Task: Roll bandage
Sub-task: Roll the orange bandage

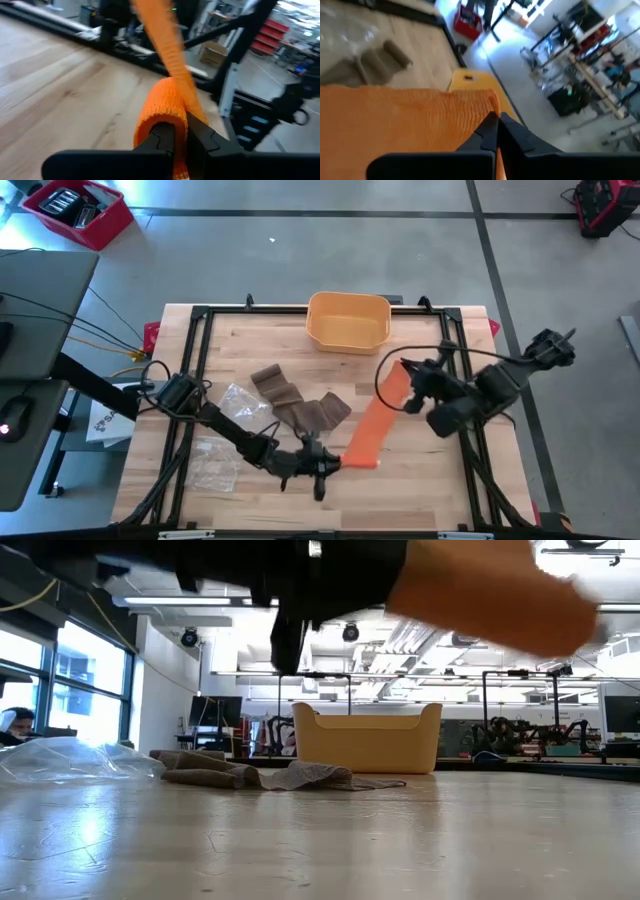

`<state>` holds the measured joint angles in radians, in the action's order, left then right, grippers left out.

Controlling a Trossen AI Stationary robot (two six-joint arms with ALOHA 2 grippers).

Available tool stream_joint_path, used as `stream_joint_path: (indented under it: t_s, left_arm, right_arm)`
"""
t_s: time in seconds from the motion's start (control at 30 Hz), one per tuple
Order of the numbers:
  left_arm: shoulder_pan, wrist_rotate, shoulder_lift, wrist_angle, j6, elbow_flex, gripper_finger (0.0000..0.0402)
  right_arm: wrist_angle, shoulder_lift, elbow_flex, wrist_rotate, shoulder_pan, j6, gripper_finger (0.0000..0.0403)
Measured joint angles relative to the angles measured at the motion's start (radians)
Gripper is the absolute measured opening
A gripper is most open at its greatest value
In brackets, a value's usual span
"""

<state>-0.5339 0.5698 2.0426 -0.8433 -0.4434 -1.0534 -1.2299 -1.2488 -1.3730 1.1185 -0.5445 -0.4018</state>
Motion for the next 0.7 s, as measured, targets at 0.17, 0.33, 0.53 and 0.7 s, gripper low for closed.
stream_joint_path:
  t_s: [0.17, 0.33, 0.53, 0.7]
  left_arm:
    - [-0.031, -0.110, 0.000, 0.000, 0.056, -0.068, 0.0012]
    - [-0.073, -0.082, 0.000, 0.000, 0.161, -0.116, 0.0012]
    - [-0.094, -0.066, -0.001, -0.017, 0.233, -0.150, 0.0012]
    - [-0.090, -0.066, -0.001, -0.101, 0.288, -0.152, 0.0012]
  right_arm:
    - [0.124, 0.000, 0.157, -0.112, 0.066, 0.051, 0.0000]
    - [0.534, 0.000, 0.409, -0.277, 0.069, 0.203, 0.0000]
    - [1.018, -0.002, 0.716, -0.459, 0.069, 0.243, 0.0000]
    - [1.129, -0.001, 0.837, -0.589, 0.080, 0.134, 0.0028]
